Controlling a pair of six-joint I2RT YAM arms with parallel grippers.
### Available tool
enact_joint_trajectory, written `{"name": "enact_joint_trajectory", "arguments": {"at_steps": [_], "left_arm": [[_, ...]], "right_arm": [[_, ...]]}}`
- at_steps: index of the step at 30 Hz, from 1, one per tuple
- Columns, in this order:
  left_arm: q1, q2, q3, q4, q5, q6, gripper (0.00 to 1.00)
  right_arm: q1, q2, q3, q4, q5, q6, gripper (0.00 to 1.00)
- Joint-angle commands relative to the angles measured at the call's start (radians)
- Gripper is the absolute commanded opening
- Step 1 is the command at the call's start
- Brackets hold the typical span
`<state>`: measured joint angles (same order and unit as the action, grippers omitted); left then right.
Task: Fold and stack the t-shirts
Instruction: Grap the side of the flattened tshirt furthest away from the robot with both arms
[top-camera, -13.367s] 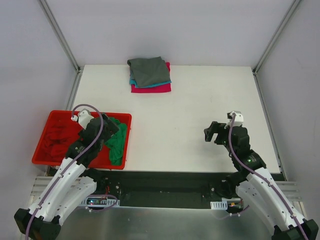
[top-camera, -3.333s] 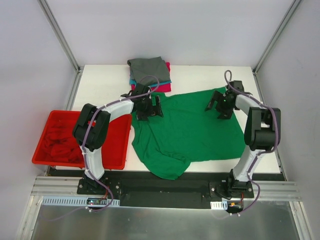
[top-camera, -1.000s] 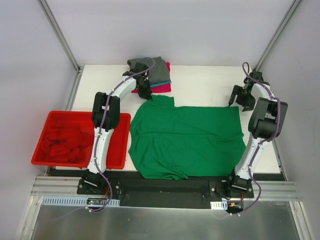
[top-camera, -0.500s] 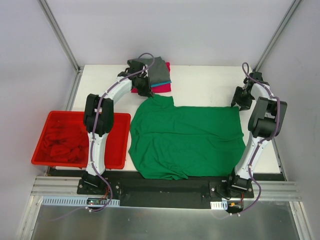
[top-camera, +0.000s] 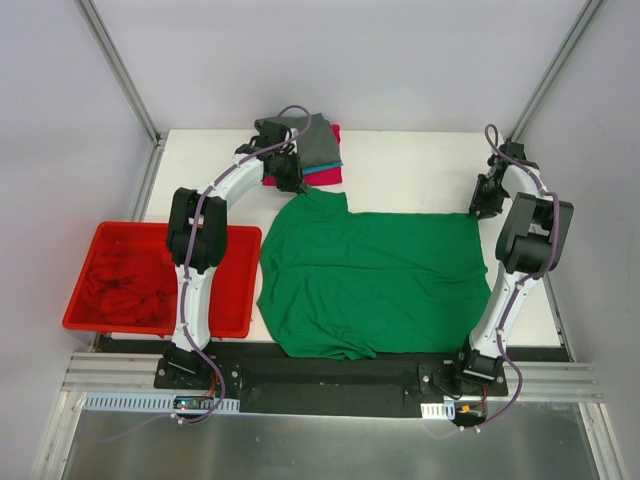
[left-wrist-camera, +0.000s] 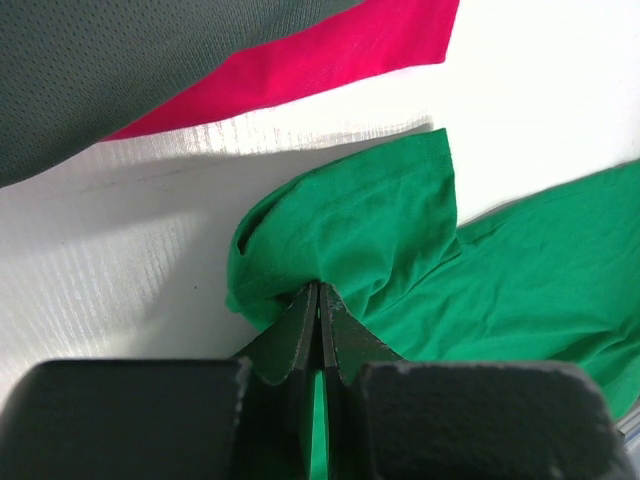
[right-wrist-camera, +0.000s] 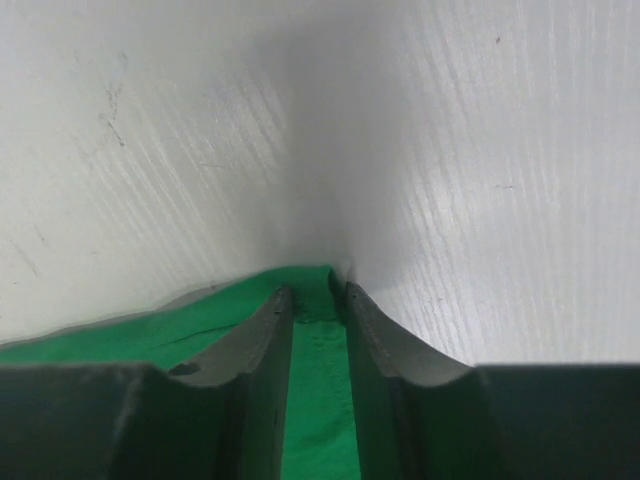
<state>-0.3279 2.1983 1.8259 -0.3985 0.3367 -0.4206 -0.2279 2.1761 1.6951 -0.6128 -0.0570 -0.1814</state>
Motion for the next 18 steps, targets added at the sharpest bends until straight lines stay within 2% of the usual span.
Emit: {"name": "enact_joint_trajectory", "arguments": {"at_steps": [1,6,13,18], "left_arm": [[-0.008,-0.055,0.01,0.021,0.001,0.039,0.0],[-0.007,-0.043,0.042,0.021,-0.013,0.049,0.0],[-0.003,-0.02,0.145,0.021,-0.051,0.103,0.0],[-0.003,0.024,0.249,0.021,-0.073,0.141,0.0]], "right_arm": [[0.001,0.04,0.051,-0.019,-0.009,-0.03,0.25],[0.005,0.065,0.095,-0.053,-0.075,-0.079,0.01],[0.012,0.008,0.09,0.01,-0.032,-0.095,0.01],[0.012,0.005,0.167,0.015,-0.067,-0.099,0.01]]}}
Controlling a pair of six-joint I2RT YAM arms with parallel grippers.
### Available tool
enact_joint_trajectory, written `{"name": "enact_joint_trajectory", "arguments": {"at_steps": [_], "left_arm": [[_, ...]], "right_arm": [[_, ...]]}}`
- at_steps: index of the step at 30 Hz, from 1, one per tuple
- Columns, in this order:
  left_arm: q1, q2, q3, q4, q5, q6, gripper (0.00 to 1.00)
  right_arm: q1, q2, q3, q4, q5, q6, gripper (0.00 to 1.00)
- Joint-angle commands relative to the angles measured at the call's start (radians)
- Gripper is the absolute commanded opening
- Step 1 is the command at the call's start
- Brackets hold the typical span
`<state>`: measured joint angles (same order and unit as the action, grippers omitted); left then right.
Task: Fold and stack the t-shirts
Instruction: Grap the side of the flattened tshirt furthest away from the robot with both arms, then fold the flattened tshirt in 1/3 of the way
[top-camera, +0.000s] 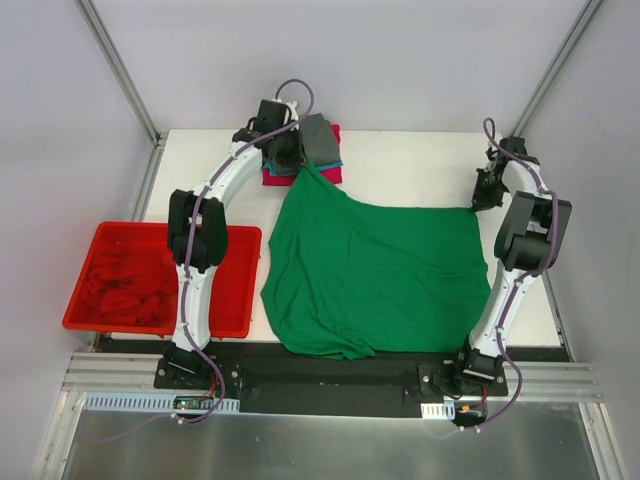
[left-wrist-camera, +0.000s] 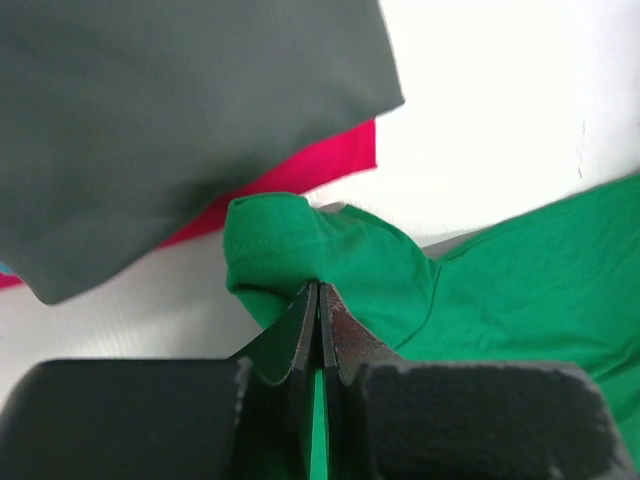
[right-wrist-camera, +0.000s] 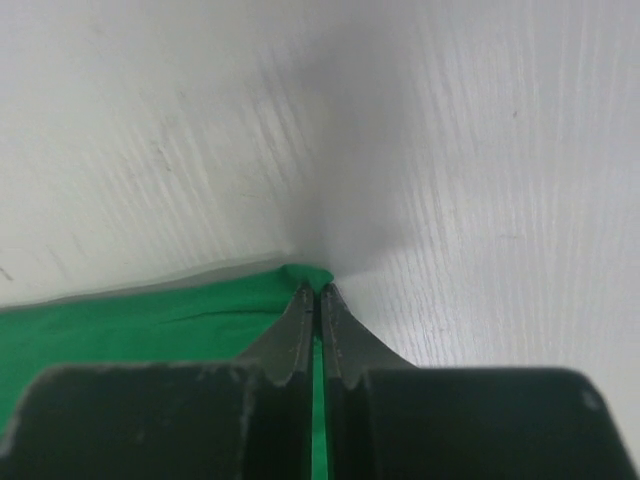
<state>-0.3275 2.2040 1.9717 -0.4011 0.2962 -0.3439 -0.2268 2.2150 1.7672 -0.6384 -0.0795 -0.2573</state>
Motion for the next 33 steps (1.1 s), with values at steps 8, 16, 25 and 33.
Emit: {"name": "enact_joint_trajectory", "arguments": {"at_steps": [8,16,25,33], "left_arm": [[0.008,0.095,0.233,0.024,-0.032,0.117,0.0],[0.021,0.114,0.211,0.031,0.132,0.155,0.0],[0.018,0.042,0.033,0.057,0.204,0.172,0.0],[-0.025,-0.049,-0.117,0.091,0.179,0.212,0.0]], "right_arm": [[0.009,0.023,0.256,0.029,-0.074,-0.031,0.01],[-0.002,0.022,0.261,0.045,-0.091,-0.046,0.01],[-0.008,-0.023,0.181,0.063,-0.16,-0.065,0.01],[-0.008,-0.101,0.046,0.109,-0.175,-0.03,0.01]]}}
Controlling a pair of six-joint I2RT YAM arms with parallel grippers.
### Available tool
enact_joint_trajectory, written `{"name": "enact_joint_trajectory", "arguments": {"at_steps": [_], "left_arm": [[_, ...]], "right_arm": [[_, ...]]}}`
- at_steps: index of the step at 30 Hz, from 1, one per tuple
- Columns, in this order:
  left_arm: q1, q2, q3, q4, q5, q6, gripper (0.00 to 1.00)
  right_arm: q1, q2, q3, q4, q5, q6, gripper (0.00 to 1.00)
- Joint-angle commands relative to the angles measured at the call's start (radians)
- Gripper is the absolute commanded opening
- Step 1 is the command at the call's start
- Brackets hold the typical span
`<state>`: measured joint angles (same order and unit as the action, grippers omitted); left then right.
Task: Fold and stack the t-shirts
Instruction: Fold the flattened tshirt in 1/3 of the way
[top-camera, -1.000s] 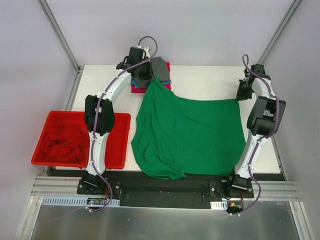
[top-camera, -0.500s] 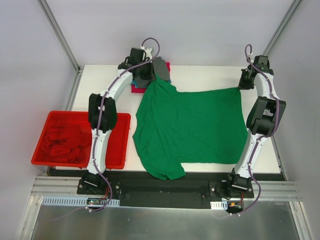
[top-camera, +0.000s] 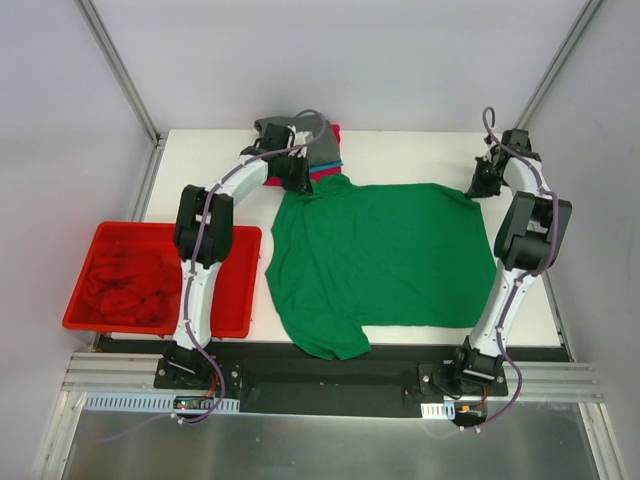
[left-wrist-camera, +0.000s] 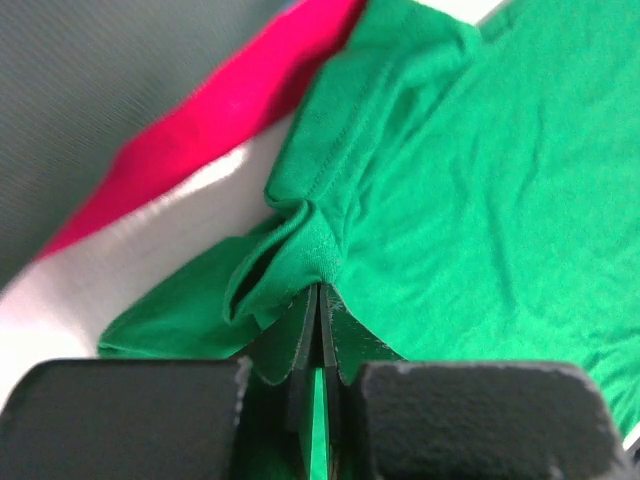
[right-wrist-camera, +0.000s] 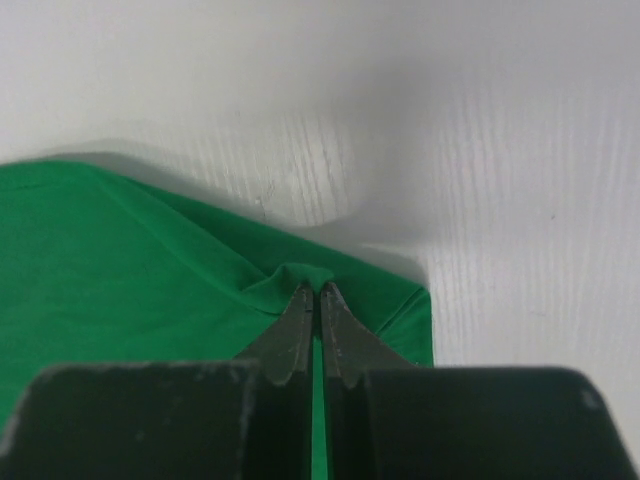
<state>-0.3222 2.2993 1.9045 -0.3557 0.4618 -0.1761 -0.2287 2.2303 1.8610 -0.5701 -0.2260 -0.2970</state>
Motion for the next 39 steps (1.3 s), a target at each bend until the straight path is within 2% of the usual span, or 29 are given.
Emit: {"name": "enact_joint_trajectory", "arguments": {"at_steps": [1,8,15,21,31,39], "left_arm": [[-0.034,-0.156,-0.07,0.056,0.008,0.041,0.0],[-0.055,-0.251,-0.252,0.135,0.009,0.036,0.0],[-0.086,-0.346,-0.399,0.169,-0.067,0.021,0.0],[-0.089,-0.425,-0.528,0.228,-0.11,-0.02,0.0],[-0.089,-0.511,-0.634,0.239,-0.201,-0.071,0.0],[-0.089,-0.569,-0.691,0.239,-0.187,-0.069,0.0]], "right_arm": [[-0.006,-0.129,-0.063,0.047,-0.024,0.01,0.01],[-0.006,-0.208,-0.189,0.079,0.011,0.004,0.01],[-0.02,-0.284,-0.282,0.093,0.1,-0.017,0.01],[-0.046,-0.33,-0.313,0.085,0.054,-0.011,0.01],[-0.061,-0.333,-0.332,0.055,0.059,-0.025,0.01],[-0.072,-0.331,-0.335,0.039,0.073,-0.011,0.01]]}}
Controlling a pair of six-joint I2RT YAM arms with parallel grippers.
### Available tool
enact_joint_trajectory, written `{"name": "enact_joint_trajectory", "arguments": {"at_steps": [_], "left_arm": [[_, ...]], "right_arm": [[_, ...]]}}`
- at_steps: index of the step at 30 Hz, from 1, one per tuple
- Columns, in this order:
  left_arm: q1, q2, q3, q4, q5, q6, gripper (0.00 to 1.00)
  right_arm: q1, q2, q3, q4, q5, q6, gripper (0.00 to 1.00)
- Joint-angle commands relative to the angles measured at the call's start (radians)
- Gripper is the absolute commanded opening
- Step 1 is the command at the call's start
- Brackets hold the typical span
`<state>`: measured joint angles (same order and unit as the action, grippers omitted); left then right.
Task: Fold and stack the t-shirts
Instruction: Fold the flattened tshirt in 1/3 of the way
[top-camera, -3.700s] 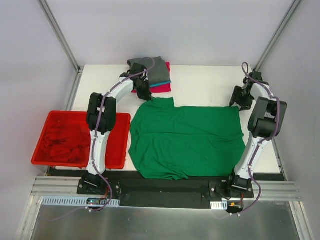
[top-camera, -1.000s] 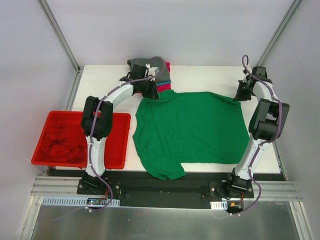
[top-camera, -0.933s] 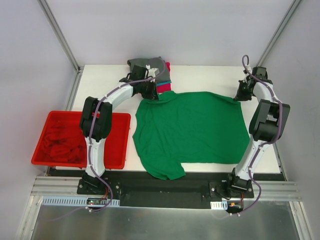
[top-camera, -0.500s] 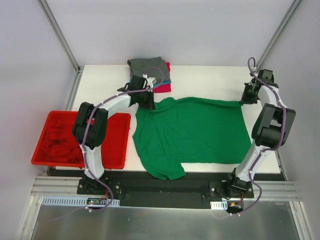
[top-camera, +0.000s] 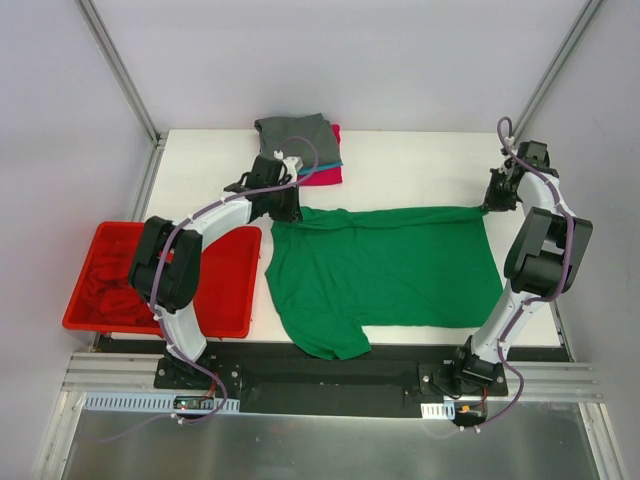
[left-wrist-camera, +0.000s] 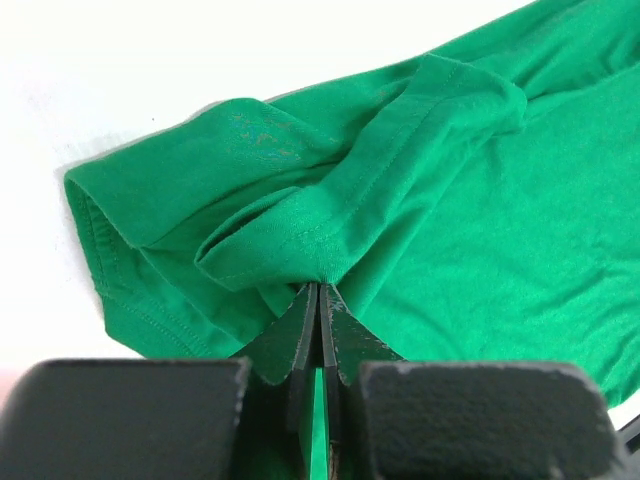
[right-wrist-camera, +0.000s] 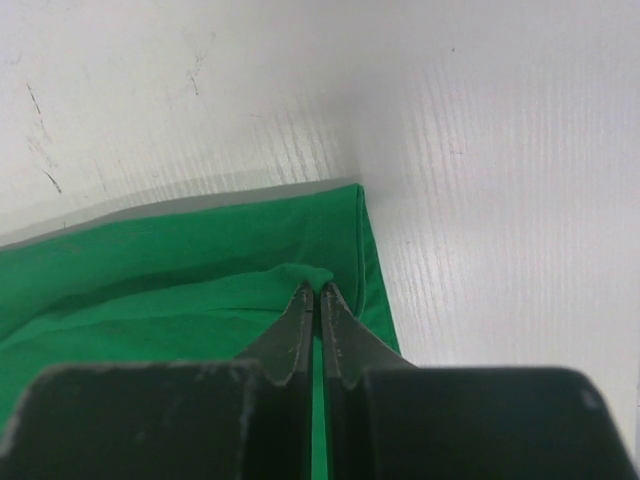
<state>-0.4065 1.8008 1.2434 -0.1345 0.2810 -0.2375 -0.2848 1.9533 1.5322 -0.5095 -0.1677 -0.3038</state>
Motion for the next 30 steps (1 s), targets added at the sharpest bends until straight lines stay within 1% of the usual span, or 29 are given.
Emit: {"name": "enact_joint_trajectory", "arguments": {"at_steps": [1,5,17,22,30], "left_arm": [[-0.005,-0.076,-0.039,0.018,-0.003,-0.009,0.0],[-0.009,-0.095,-0.067,0.019,0.015,-0.017,0.0],[-0.012,-0.179,-0.147,0.019,-0.005,-0.017,0.0],[-0.018,-0.156,-0.162,0.019,0.021,-0.029,0.0],[-0.028,-0.169,-0.213,0.036,0.032,-0.048,0.0]], "right_arm": [[-0.017,-0.057,-0.009,-0.021,0.014,-0.004,0.01],[-0.024,-0.07,-0.023,-0.024,0.004,-0.006,0.01],[-0.034,-0.126,-0.05,-0.055,-0.013,-0.031,0.01],[-0.036,-0.133,-0.084,-0.052,-0.026,-0.034,0.02],[-0.036,-0.142,-0.127,-0.055,0.019,-0.021,0.02]]}}
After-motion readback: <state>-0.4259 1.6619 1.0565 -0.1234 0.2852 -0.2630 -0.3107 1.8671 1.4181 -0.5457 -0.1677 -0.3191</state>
